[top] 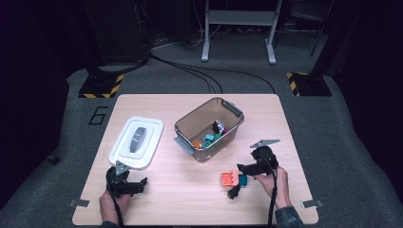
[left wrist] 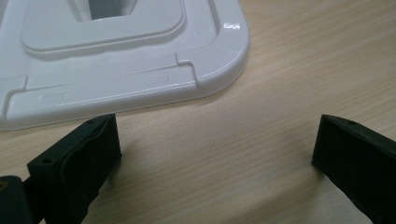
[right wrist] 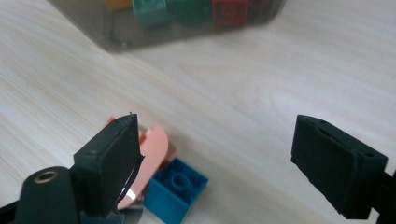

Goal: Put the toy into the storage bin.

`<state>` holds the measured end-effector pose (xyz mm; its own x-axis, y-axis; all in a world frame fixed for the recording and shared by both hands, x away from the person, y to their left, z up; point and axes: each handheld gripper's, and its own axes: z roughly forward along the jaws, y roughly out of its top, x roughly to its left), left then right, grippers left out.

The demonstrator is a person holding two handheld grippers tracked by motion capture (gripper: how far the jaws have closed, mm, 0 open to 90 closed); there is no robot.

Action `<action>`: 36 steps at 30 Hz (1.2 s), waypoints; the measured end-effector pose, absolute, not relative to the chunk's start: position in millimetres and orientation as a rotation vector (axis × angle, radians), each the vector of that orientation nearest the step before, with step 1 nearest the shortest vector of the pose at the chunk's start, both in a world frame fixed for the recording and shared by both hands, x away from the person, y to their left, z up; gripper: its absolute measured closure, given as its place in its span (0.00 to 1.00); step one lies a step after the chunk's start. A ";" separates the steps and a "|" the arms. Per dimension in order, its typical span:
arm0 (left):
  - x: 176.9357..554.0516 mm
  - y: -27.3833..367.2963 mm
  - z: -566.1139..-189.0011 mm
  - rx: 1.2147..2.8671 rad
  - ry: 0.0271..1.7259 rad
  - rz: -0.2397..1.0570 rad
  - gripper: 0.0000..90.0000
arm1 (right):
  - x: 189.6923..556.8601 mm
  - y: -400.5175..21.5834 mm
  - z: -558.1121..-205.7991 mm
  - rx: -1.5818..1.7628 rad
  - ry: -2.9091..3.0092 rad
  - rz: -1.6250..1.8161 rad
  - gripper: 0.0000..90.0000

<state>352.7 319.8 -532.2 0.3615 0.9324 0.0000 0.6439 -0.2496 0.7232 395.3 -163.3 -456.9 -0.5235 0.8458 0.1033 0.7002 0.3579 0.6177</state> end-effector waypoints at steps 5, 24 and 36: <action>352.7 319.8 -532.2 1.989 1.362 0.583 0.01 | 382.0 -167.4 -478.4 1.441 2.392 0.899 0.17; 352.8 320.2 -532.0 1.996 1.358 0.586 0.01 | 394.0 -193.0 -491.3 1.559 2.234 0.827 0.21; 352.8 320.2 -532.0 1.996 1.358 0.586 0.01 | 395.1 -155.8 -496.0 1.549 2.251 0.824 0.34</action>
